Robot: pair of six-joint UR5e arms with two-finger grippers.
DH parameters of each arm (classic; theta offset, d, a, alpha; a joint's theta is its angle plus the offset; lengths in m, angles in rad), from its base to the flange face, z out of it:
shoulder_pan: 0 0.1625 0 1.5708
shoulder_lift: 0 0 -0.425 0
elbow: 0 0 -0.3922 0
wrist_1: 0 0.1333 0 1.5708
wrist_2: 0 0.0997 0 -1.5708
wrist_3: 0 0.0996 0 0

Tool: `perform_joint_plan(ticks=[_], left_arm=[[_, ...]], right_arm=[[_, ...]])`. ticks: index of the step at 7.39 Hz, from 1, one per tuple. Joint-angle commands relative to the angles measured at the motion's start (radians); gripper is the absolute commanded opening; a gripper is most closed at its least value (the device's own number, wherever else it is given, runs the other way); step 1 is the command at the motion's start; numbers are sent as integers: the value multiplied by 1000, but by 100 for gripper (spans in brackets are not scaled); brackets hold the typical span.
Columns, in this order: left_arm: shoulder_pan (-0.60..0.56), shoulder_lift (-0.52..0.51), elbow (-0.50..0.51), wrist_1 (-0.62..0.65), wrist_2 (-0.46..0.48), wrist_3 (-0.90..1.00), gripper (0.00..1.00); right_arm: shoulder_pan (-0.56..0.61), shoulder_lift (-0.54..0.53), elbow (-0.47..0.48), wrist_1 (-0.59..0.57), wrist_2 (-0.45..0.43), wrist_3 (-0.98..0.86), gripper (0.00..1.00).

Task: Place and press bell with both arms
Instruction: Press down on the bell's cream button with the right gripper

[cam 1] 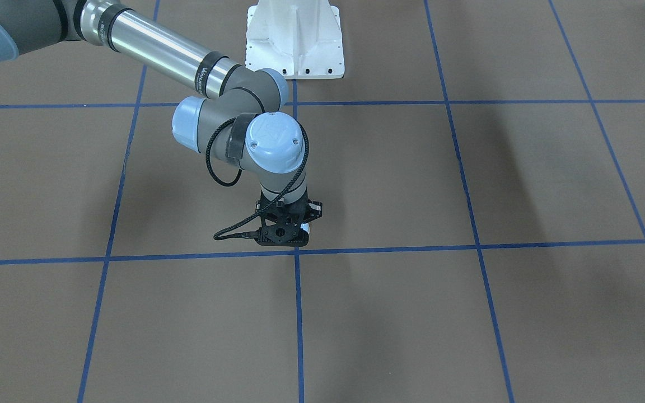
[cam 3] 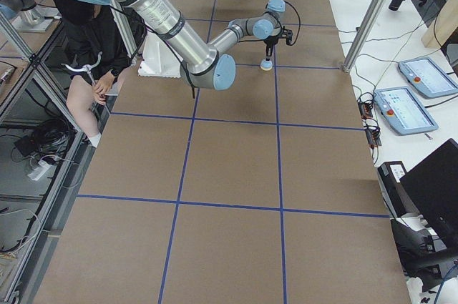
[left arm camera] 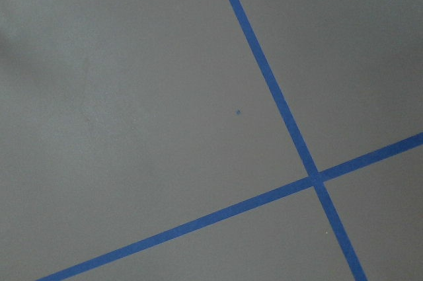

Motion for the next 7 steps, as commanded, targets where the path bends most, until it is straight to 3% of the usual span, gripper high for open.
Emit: perform_joint_plan(ticks=[1,4,6,7], left_arm=[[-1,-1,0,0,1,0,100],[-4,-1,0,1,1,0,100],[-20,-2,0,2,-2,8,100],[-22,-4,0,2,-2,15,100]], right_arm=[[0,-2,-10,10,0,-1,0],[0,4,0,10,1,7,0],[50,15,100,-57,27,10,0],[95,6,170,-136,67,10,80]])
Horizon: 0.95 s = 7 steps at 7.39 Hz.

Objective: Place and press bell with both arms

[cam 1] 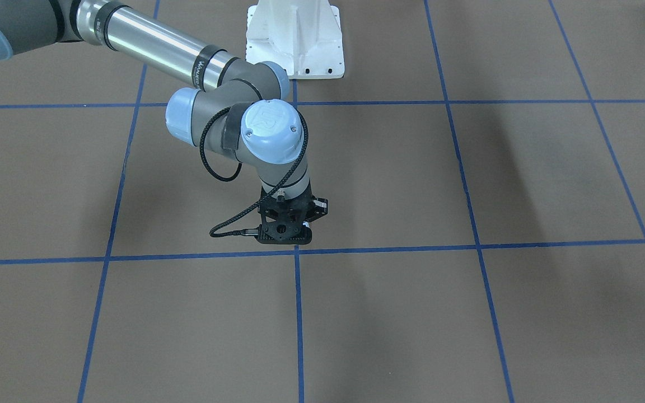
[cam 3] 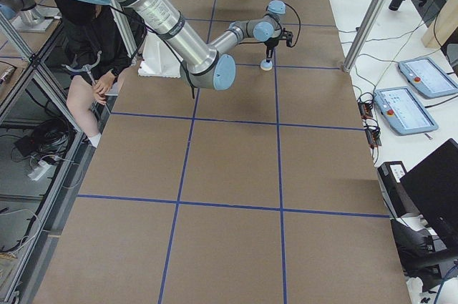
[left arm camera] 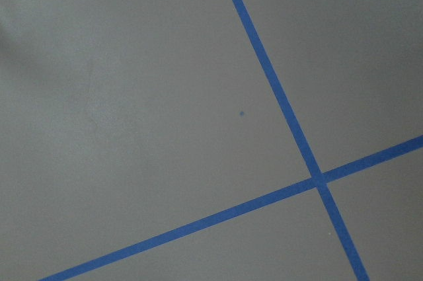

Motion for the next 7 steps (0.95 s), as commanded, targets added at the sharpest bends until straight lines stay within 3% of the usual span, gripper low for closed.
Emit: perform_joint_plan(ticks=[1,3,4,6,7], left_arm=[[-17,-1,-8,6,-4,10,100],[-65,-1,-35,92,-70,68,100],[-74,14,-117,203,-70,82,100],[-76,51,-303,441,-68,115,100],[-76,51,-351,515,-70,116,100]], right_arm=[[85,-55,193,-161,49,-7,100],[166,-275,442,-258,53,-130,100],[220,-341,503,-302,56,-280,100],[304,-448,549,-330,79,-468,100],[378,-525,547,-321,142,-596,100]])
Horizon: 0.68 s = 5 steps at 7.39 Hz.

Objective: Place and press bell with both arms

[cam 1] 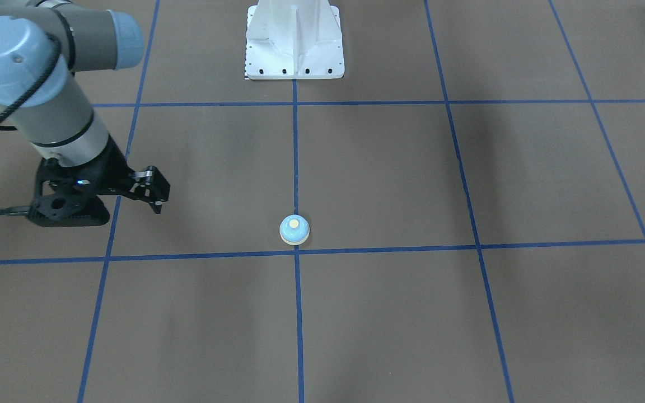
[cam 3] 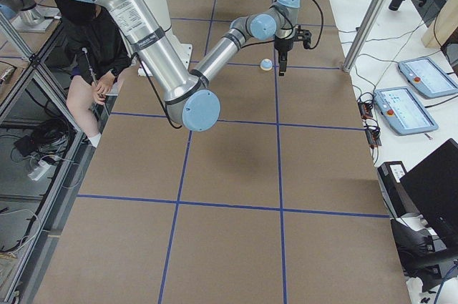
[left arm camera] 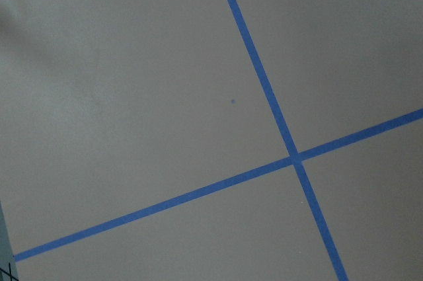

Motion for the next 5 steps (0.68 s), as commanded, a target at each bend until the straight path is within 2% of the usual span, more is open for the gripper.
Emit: perform_joint_plan(ticks=[1,5], left_arm=[[-1,8,-116,179,-1,10,100],[-4,88,-130,170,-4,5,100]], right_arm=[[155,-159,13,1,90,-324,100],[465,-472,7,-2,225,-826,100]])
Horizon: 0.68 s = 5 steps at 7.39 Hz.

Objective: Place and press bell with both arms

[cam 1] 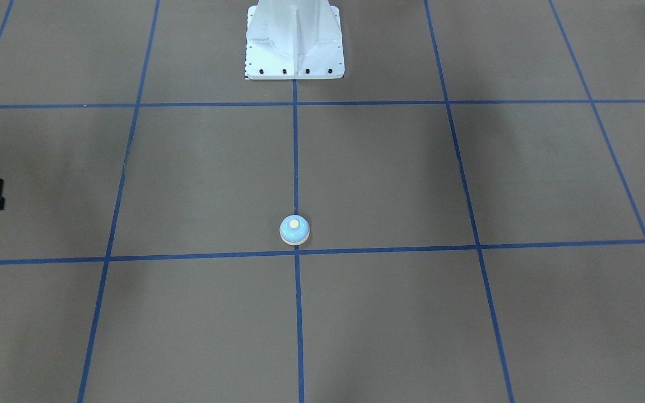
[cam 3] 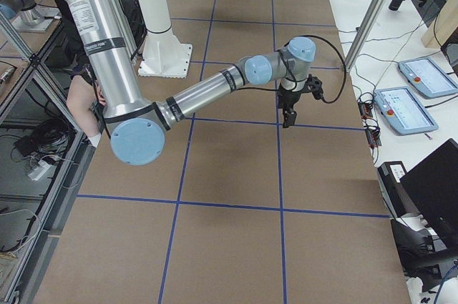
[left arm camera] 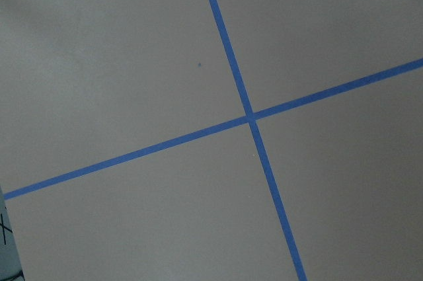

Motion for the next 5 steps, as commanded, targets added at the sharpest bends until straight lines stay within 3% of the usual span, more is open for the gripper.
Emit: perform_joint_plan(ticks=[1,3,5], left_arm=[[-6,45,4,-2,-2,-4,100],[-12,65,4,-2,-57,-5,100],[-14,76,6,-2,-59,-5,100]], right_arm=[[173,-164,-6,-1,49,-251,100],[229,-278,-6,0,83,-302,100],[229,-320,-17,0,80,-310,100]])
